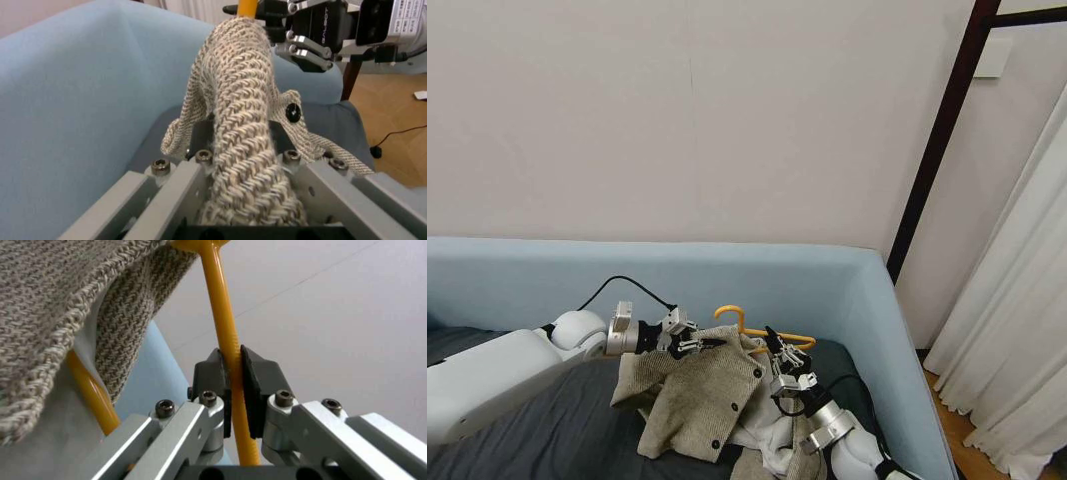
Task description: Pick up the clothes from the sofa and hang them on the clothes hanger.
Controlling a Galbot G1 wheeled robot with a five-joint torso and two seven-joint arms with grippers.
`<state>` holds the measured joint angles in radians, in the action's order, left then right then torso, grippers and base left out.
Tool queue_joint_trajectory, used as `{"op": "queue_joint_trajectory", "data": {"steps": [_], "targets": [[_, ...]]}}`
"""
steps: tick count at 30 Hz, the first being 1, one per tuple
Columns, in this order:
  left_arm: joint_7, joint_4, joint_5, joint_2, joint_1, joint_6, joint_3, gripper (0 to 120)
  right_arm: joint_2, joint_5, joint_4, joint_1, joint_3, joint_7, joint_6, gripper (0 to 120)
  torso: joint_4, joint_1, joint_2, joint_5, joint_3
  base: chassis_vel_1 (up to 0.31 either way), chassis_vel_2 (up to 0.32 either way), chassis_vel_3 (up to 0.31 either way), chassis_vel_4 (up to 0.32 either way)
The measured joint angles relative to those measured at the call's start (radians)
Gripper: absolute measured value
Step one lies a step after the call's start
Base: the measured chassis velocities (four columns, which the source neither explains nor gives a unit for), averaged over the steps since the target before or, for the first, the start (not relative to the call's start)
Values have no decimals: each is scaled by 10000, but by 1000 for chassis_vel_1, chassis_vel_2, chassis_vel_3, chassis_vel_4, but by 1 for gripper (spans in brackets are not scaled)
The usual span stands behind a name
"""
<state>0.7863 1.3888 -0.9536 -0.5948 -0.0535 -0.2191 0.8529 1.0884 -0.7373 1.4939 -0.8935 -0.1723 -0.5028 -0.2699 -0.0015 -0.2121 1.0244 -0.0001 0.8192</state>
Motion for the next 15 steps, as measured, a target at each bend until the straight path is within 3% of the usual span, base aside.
{"op": "queue_joint_trajectory", "data": {"steps": [12,15], "targets": [[-91,45,68,210,-771,-141,-854,8,-64,324,205,-62,-147,115,55,5,0,0,0,0,0,0,0,0,0],[-124,-18,97,223,-1152,-148,-1363,8,-193,668,453,-148,-166,124,151,13,-1,0,0,-1,0,0,0,0,0]]}}
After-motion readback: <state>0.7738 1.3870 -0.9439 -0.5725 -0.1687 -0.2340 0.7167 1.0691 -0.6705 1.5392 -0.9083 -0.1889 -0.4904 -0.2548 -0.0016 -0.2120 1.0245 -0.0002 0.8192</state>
